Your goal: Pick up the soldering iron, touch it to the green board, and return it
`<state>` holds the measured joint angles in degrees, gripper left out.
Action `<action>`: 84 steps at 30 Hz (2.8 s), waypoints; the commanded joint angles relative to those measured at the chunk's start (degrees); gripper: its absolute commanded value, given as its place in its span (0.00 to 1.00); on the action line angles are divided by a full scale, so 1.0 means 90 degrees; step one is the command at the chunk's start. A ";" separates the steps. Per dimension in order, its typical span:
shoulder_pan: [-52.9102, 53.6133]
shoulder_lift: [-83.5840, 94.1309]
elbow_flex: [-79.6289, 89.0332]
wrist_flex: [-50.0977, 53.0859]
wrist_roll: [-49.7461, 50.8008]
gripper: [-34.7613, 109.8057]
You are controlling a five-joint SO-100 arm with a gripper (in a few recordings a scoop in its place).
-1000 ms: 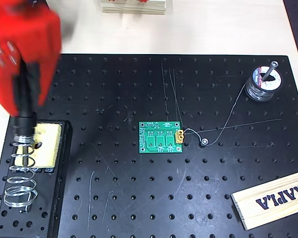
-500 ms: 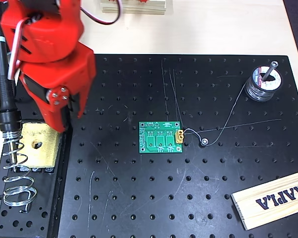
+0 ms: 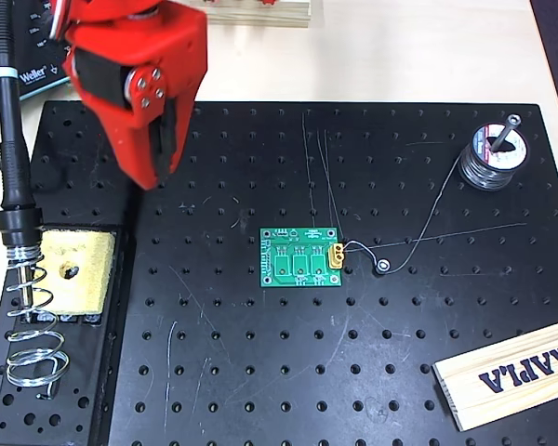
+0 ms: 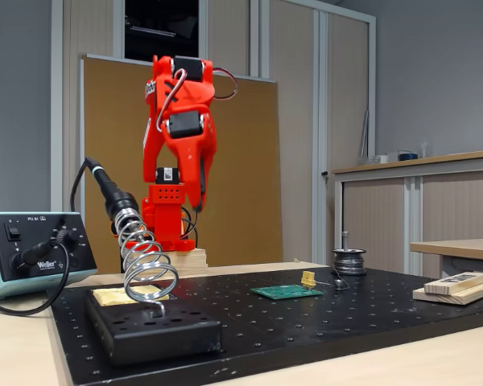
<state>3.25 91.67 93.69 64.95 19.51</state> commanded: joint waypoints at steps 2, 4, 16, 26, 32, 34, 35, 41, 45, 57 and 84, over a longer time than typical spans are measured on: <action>-0.0049 0.1201 0.1025 -0.0117 0.0244 0.24; -0.0020 0.1543 0.1357 -0.0117 0.0283 0.25; 0.0273 0.4531 0.4365 -0.0547 0.0361 0.24; 0.0254 0.6719 0.6348 -0.0439 -0.0439 0.24; 0.0176 0.8311 0.7490 -0.0508 -0.0850 0.24; 0.0166 0.8906 0.7871 -0.0361 -0.1104 0.24; 0.0156 0.9229 0.8057 -0.0264 -0.1162 0.24; 0.0068 1.1006 0.8975 0.0537 -0.1338 0.24; -0.0078 1.1016 0.8955 0.0625 -0.1543 0.24; -0.0283 1.0986 0.9287 0.0693 -0.2041 0.24; -0.0176 1.0986 0.9316 0.0684 -0.2070 0.24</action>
<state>0.62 189.93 177.01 70.58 0.44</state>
